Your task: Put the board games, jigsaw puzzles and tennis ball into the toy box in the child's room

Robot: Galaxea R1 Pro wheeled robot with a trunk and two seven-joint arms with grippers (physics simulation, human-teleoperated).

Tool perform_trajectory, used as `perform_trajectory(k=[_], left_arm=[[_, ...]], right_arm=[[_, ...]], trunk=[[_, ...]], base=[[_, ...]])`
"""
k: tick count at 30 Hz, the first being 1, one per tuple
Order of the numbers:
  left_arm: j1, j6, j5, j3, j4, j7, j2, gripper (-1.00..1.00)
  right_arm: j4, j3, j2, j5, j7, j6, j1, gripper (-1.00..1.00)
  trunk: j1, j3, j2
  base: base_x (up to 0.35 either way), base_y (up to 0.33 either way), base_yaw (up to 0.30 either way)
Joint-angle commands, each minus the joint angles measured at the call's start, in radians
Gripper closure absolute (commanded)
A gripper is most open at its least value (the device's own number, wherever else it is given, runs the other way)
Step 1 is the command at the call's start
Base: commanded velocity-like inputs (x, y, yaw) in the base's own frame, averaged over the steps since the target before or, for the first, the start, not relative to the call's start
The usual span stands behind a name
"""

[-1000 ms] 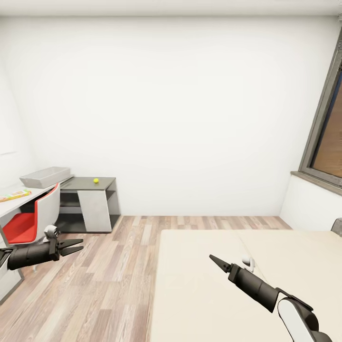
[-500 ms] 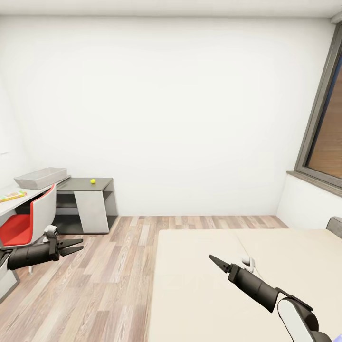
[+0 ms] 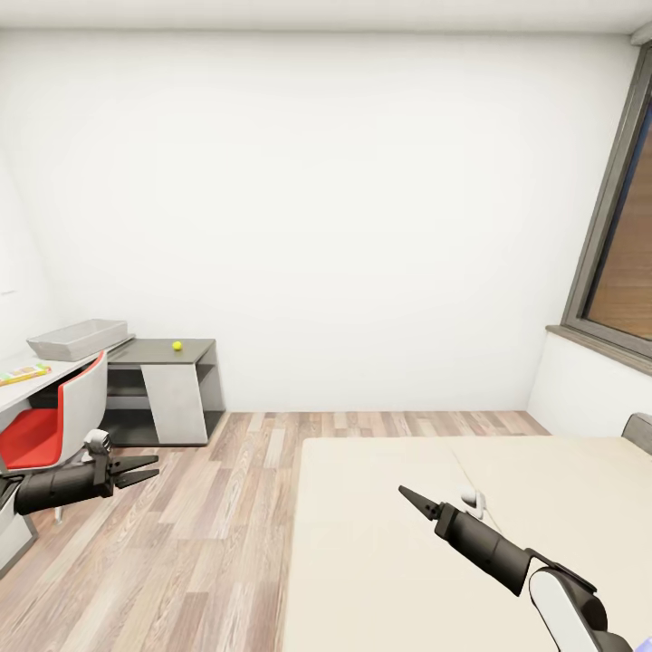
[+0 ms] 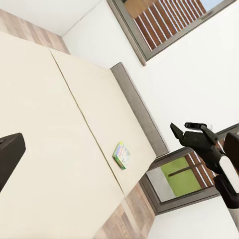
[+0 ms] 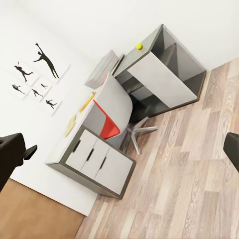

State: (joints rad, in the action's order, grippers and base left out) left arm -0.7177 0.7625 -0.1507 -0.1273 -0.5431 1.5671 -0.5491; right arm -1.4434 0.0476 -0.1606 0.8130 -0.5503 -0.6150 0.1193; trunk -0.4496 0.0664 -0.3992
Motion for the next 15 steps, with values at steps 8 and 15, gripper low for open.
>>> perform_trajectory(k=[8, 15], left_arm=[[0.0, 0.011, 0.0, 0.0, 0.0, 0.004, 0.0, -1.0], [0.0, 0.011, 0.0, 0.0, 0.0, 0.004, 0.0, -1.0]], right_arm=[[-0.001, 0.0, 0.0, 0.006, 0.0, -0.008, 0.0, -1.0], [-0.001, 0.001, 0.0, 0.006, 0.0, -0.008, 0.0, -1.0]], trunk=[[0.0, 0.0, -0.001], [0.0, 0.0, -0.001]], base=[[0.0, -0.098, 0.0], [0.0, -0.215, 0.0]])
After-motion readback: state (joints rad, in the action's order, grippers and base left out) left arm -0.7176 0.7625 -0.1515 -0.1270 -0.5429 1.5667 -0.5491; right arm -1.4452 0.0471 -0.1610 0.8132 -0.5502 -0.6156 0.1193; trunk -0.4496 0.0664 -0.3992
